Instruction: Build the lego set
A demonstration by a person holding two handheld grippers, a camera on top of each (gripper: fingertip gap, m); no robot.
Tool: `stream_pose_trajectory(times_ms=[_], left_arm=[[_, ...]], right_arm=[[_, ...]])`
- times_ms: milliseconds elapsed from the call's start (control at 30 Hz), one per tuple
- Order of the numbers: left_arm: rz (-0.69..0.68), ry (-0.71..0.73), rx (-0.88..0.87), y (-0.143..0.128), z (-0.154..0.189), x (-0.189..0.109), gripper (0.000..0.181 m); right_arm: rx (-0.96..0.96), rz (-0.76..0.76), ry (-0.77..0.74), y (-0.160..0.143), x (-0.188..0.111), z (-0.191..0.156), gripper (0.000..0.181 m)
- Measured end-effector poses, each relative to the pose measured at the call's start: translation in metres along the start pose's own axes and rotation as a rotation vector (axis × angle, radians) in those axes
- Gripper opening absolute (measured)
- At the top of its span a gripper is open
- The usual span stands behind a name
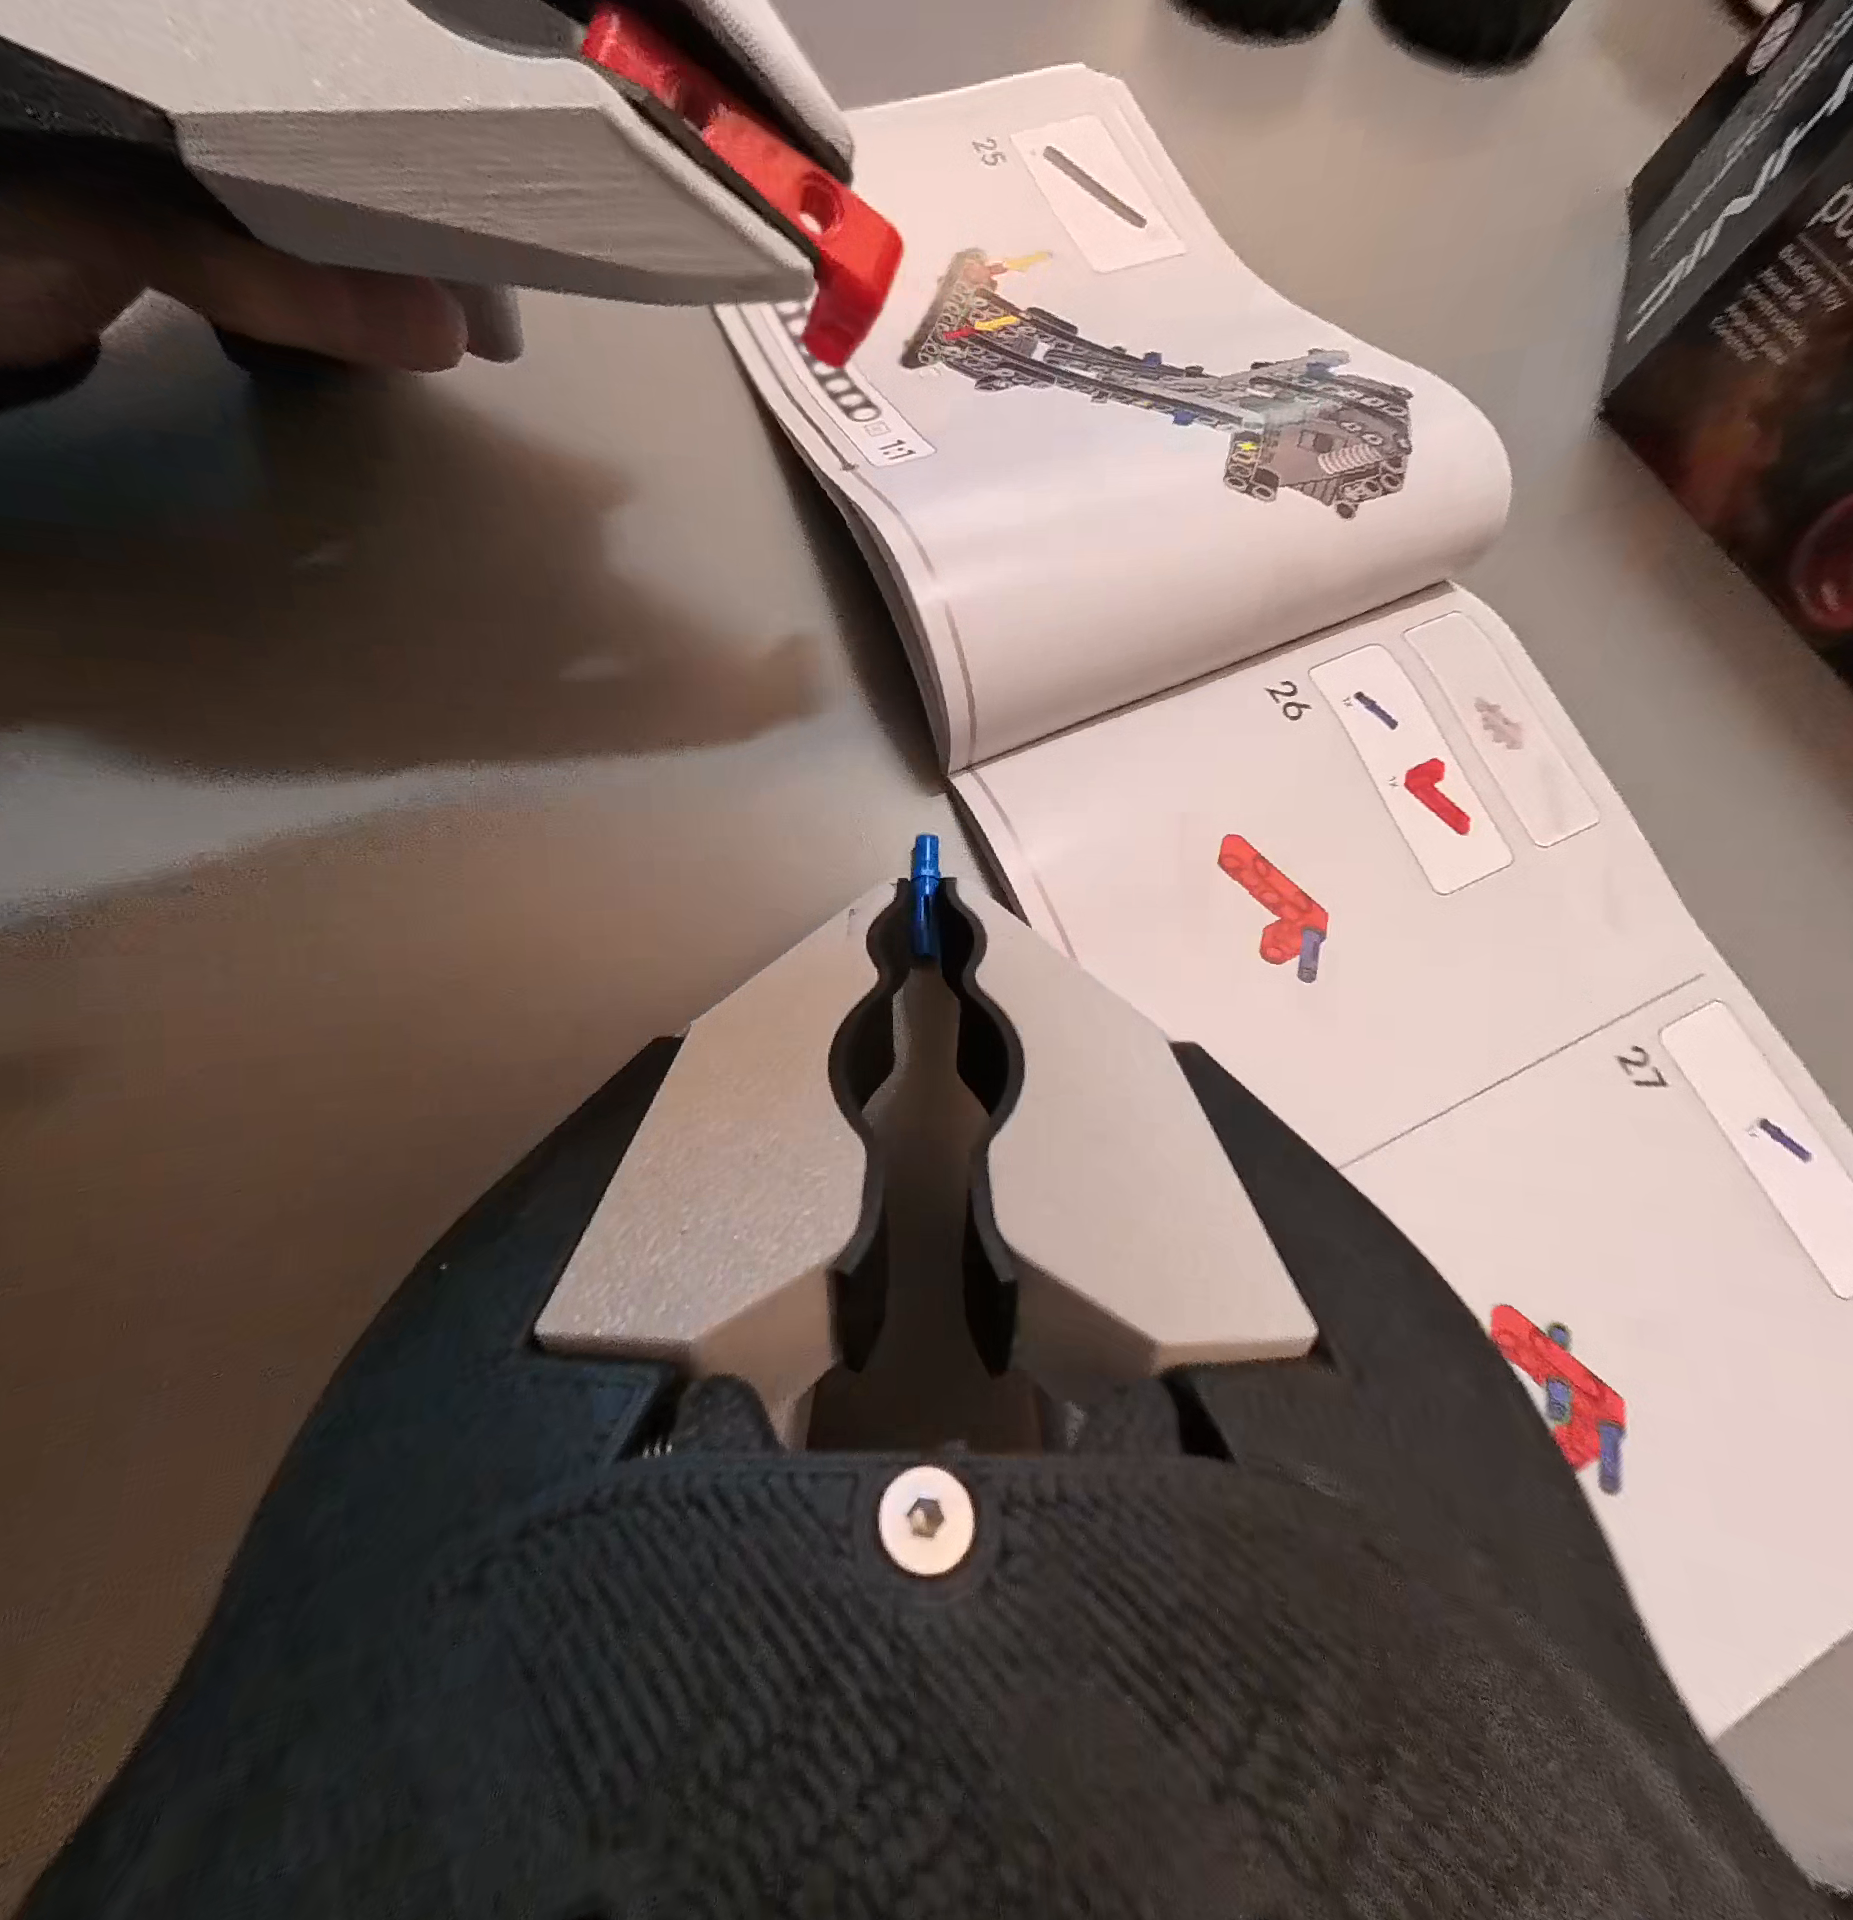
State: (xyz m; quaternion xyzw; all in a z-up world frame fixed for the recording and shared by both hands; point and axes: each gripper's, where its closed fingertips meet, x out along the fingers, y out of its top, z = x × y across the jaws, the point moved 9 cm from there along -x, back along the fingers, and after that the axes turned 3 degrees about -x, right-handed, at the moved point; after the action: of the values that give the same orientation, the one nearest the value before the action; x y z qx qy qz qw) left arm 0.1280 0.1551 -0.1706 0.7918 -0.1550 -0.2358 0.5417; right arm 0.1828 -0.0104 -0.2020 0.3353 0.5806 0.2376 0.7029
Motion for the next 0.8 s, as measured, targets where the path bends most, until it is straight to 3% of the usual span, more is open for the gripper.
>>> stream_pose_trajectory(times_ms=[33, 200, 267, 433, 800], left_arm=[[0.003, -0.002, -0.004, 0.000, 0.000, -0.001, 0.005], [0.009, 0.015, -0.022, 0.000, -0.002, -0.002, 0.005], [0.008, 0.020, -0.027, 0.000, -0.003, -0.002, 0.005], [-0.006, 0.026, -0.016, -0.001, -0.003, -0.001, 0.005], [-0.009, 0.045, -0.016, -0.002, -0.004, -0.001, 0.005]], right_arm=[[0.003, 0.000, 0.004, 0.000, 0.000, 0.000, 0.003], [-0.001, -0.001, 0.000, 0.000, 0.000, 0.000, 0.003], [-0.011, 0.005, 0.003, 0.000, -0.001, -0.001, 0.014], [-0.036, 0.022, 0.021, -0.002, -0.005, -0.002, 0.020], [0.018, 0.070, 0.027, -0.007, -0.016, 0.007, 0.015]])
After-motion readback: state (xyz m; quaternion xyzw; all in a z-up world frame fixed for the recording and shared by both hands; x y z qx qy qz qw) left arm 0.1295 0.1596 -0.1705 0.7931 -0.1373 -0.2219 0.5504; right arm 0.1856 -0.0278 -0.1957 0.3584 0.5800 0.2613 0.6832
